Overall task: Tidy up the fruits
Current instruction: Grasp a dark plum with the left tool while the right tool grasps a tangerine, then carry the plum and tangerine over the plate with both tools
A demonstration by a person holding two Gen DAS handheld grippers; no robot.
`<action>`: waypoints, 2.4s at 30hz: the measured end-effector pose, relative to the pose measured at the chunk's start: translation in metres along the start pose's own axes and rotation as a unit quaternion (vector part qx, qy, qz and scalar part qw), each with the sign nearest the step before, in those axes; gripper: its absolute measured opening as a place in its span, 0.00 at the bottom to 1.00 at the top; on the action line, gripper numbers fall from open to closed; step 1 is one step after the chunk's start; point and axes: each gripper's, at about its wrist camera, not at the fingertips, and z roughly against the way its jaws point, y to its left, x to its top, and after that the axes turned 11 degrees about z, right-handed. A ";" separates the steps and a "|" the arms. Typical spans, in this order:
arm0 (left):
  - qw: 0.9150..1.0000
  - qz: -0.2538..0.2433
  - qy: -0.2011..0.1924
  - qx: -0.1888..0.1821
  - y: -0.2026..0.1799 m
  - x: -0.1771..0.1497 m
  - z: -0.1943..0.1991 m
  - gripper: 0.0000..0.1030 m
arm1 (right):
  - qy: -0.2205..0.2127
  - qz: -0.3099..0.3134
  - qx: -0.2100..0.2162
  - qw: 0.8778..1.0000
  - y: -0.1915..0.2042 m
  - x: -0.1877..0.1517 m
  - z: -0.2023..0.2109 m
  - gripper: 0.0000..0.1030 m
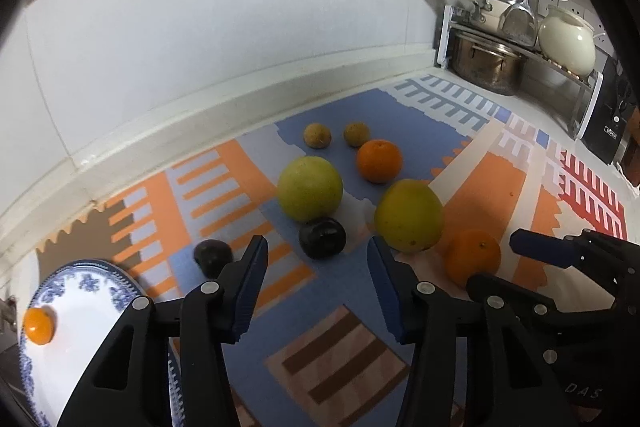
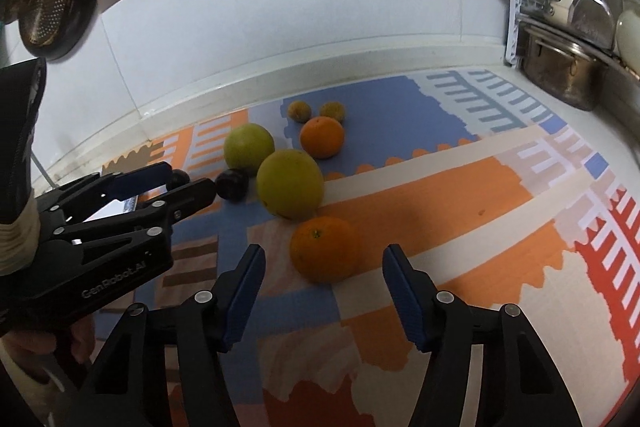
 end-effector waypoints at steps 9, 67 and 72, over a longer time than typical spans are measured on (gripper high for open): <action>1.000 0.004 0.029 -0.009 -0.001 0.003 -0.024 0.41 | 0.015 -0.007 0.015 1.000 -0.003 0.001 -0.017 0.51; 0.983 0.118 -0.126 0.057 0.055 -0.016 0.160 0.29 | -0.123 0.111 0.117 0.979 0.075 0.053 0.069 0.42; 0.977 0.134 -0.145 0.080 0.072 -0.020 0.175 0.29 | -0.144 0.138 0.141 0.970 0.094 0.067 0.072 0.42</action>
